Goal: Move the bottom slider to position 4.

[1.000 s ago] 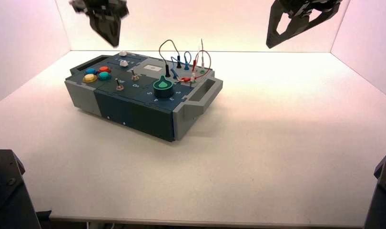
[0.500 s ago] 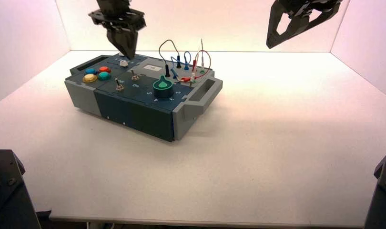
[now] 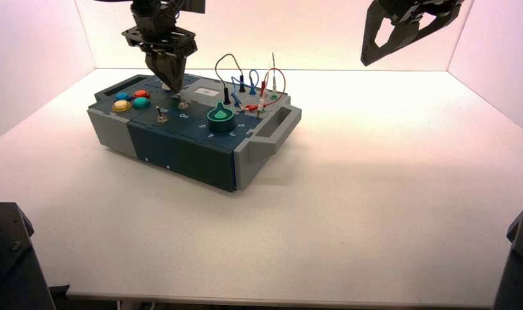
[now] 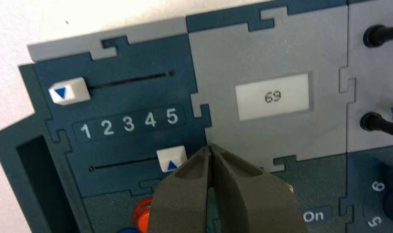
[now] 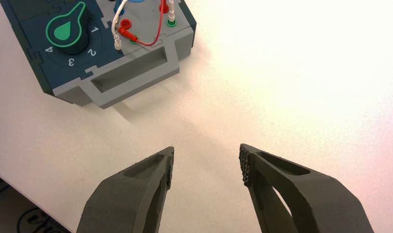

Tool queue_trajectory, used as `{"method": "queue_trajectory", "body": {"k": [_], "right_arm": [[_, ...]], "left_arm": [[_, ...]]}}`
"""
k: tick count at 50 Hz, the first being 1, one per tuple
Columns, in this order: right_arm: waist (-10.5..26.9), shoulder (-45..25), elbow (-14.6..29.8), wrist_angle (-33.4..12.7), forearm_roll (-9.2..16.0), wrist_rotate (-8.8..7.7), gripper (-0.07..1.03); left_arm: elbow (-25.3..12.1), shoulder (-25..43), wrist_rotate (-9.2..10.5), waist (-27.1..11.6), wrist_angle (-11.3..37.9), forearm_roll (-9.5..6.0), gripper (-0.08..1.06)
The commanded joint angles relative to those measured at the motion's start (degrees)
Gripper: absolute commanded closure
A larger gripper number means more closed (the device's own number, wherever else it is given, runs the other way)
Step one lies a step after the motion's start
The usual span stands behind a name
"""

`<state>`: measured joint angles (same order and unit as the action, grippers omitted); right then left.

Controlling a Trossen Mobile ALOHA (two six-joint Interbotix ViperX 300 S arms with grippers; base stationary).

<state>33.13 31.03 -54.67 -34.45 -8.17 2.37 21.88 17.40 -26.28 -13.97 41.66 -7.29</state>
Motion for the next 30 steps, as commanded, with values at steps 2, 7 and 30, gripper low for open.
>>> {"method": "queue_trajectory", "body": {"k": [2,7,30], "right_arm": [[-0.35,0.09,0.62,0.18,-0.09,0.18,0.26],[-0.26,0.0,0.62,0.18,-0.09,0.18,0.26],[-0.26,-0.18,0.62,0.18,-0.09,0.09,0.26]], "left_arm": [[-1.23,-0.7,0.09,0.97,-0.62,0.09,1.01],[-1.32,-0.53,0.09,1.58,-0.79,0.09,1.01],[-1.67,-0.62,0.09,2.72,-0.88,0.18,1.01]]}}
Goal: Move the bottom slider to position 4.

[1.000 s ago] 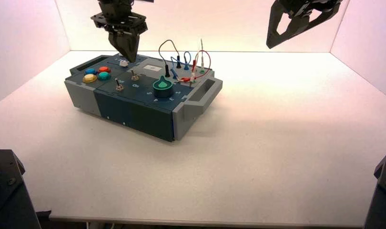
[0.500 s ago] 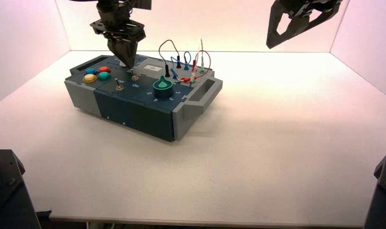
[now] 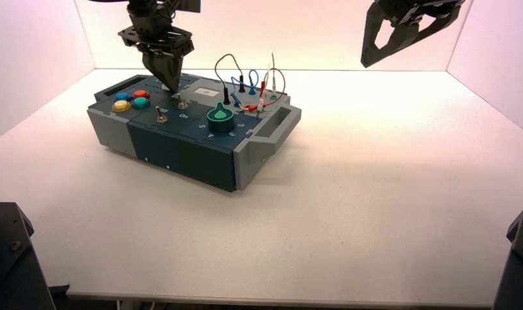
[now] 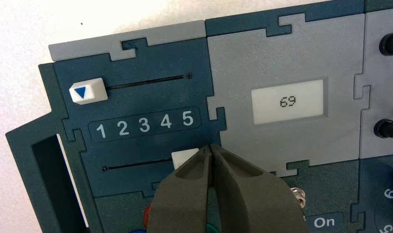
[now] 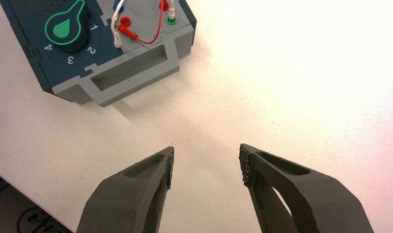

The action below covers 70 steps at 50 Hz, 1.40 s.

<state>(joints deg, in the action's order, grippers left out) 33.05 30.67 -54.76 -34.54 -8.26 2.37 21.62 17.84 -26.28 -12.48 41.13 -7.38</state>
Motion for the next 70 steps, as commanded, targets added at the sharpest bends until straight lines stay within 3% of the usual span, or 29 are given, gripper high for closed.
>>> {"method": "queue_trajectory", "body": {"k": [1,29,70], "right_arm": [[-0.26,0.18,0.7,0.26,0.0,0.18,0.26],[-0.18,0.18,0.7,0.26,0.0,0.18,0.26],[-0.18,0.18,0.62,0.26,0.0,0.18,0.26]], "left_arm": [[-1.41,-1.14,0.09,1.32,-0.35,0.18,1.01],[-1.58,-1.49,0.09,2.9,-0.35,0.18,1.01],[-1.76,-3.16,0.0,2.02,0.79,-0.09,1.01]]}}
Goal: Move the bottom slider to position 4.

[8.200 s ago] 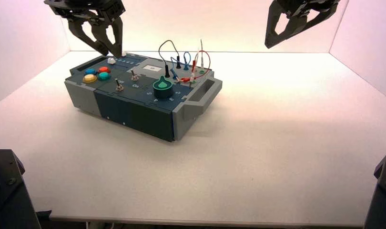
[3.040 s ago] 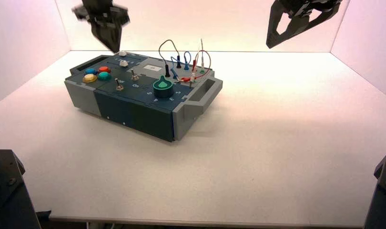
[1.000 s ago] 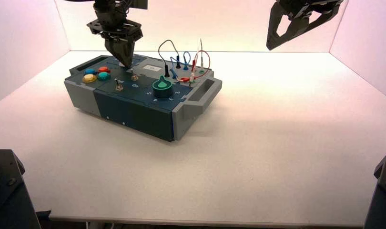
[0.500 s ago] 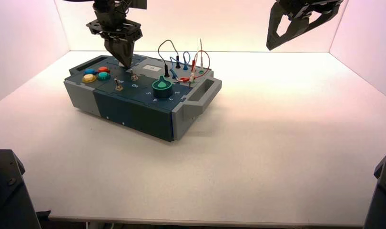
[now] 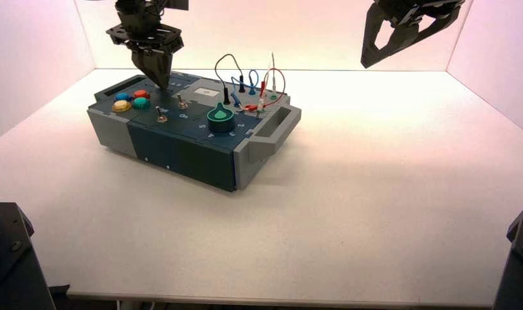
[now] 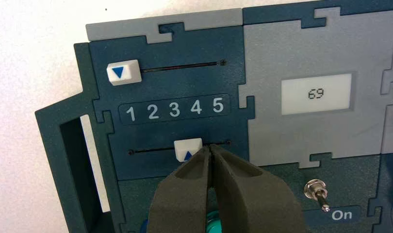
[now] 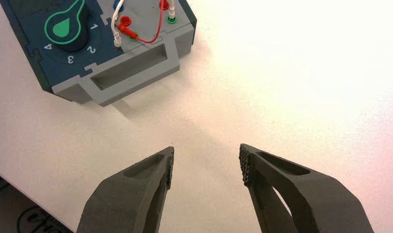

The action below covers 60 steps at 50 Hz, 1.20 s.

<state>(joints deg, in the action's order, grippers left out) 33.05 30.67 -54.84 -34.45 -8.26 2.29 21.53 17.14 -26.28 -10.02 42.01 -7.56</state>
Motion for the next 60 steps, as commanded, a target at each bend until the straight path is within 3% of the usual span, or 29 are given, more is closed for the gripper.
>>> {"method": "queue_trajectory", "body": {"k": [1,19,41,60], "right_arm": [[-0.18,0.18,0.7,0.18,0.0,0.26,0.26],[-0.26,0.18,0.62,0.18,0.0,0.18,0.26],[-0.18,-0.35,0.62,0.18,0.0,0.26,0.26],[-0.18,-0.35,0.62,0.18,0.0,0.18,0.26]], "left_arm": [[-1.67,-2.46,0.09,-0.44,0.0,0.0,1.01],[-2.11,-4.57,0.09,-2.64,0.26,0.09,1.01],[-1.23,-6.33,1.14,3.87,-1.93,0.26,1.01],[-1.14,-2.72,1.14,4.66,-1.76,0.35,1.01]]}}
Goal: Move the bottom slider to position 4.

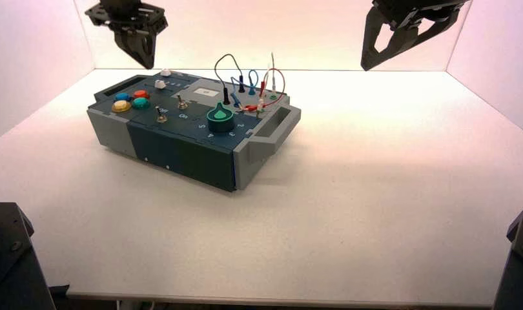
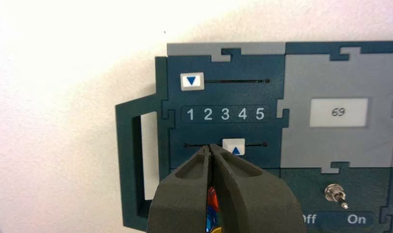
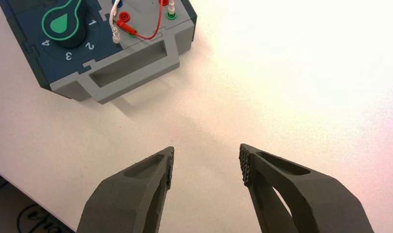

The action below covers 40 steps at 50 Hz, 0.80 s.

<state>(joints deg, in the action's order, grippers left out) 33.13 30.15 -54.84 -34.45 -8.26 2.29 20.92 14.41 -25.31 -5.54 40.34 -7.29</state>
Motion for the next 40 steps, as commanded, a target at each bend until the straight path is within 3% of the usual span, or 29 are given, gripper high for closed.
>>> {"method": "queue_trajectory", "body": {"k": [1,40], "right_arm": [[-0.26,0.18,0.62,0.18,0.0,0.26,0.26],[-0.35,0.18,0.62,0.09,-0.09,0.18,0.26]], "left_arm": [[-0.62,0.18,0.18,0.18,-0.09,0.09,1.01],[-1.05,2.81,0.18,-2.11,0.88,0.09,1.01]]}}
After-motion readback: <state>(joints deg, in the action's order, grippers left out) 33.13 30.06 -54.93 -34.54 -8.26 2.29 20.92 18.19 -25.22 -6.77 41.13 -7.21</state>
